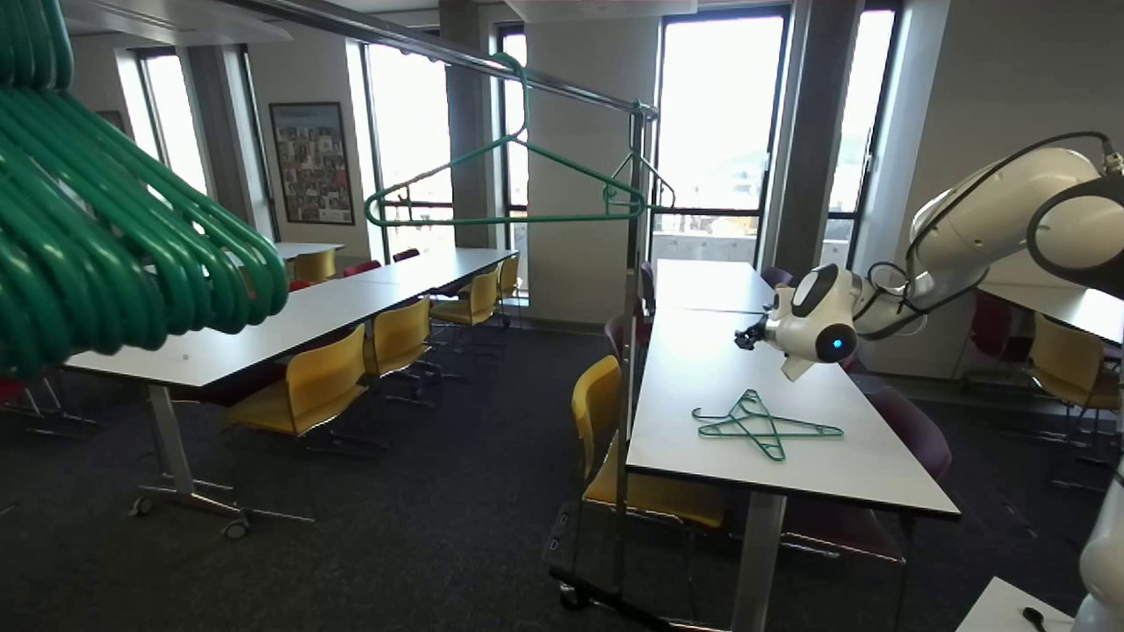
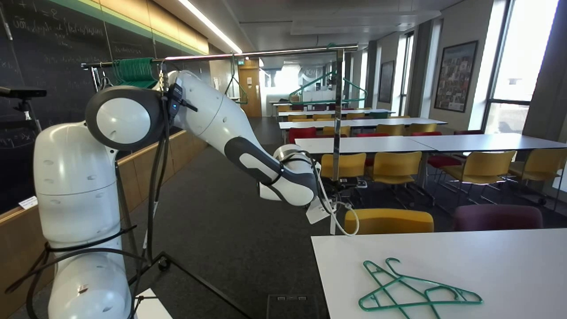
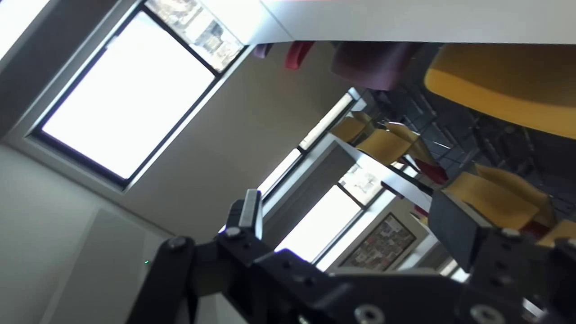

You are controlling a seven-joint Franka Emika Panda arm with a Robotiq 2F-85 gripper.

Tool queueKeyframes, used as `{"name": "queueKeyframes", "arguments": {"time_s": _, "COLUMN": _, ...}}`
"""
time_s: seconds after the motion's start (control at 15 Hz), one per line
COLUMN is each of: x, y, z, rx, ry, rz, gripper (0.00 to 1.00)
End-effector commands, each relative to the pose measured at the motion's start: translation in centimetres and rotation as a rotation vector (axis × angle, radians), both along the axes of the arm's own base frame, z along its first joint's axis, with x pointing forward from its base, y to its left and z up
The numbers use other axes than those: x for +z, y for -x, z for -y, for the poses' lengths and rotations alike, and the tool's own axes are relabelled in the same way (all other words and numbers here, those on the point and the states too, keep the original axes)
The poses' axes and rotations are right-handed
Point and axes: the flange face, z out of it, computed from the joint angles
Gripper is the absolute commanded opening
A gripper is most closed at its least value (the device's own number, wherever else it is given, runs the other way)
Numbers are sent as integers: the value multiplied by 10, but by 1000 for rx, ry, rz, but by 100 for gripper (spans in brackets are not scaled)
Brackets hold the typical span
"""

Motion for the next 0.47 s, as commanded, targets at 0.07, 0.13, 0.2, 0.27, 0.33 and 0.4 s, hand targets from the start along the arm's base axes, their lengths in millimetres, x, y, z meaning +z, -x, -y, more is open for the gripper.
{"name": "queueKeyframes", "arguments": {"time_s": 0.07, "x": 7, "y": -5, "z": -10, "rx": 35, "ry": -36, "rz": -16, "gripper": 100}}
{"name": "queueKeyframes", "arguments": {"time_s": 0.13, "x": 8, "y": -6, "z": -13, "rx": 41, "ry": -40, "rz": -16, "gripper": 100}}
{"name": "queueKeyframes", "arguments": {"time_s": 0.2, "x": 8, "y": -6, "z": -13, "rx": 41, "ry": -40, "rz": -16, "gripper": 100}}
{"name": "queueKeyframes", "arguments": {"time_s": 0.27, "x": 8, "y": -6, "z": -12, "rx": 40, "ry": -40, "rz": -17, "gripper": 100}}
{"name": "queueKeyframes", "arguments": {"time_s": 0.33, "x": 7, "y": -6, "z": -11, "rx": 38, "ry": -41, "rz": -19, "gripper": 100}}
{"name": "queueKeyframes", "arguments": {"time_s": 0.4, "x": 6, "y": -6, "z": -11, "rx": 38, "ry": -41, "rz": -20, "gripper": 100}}
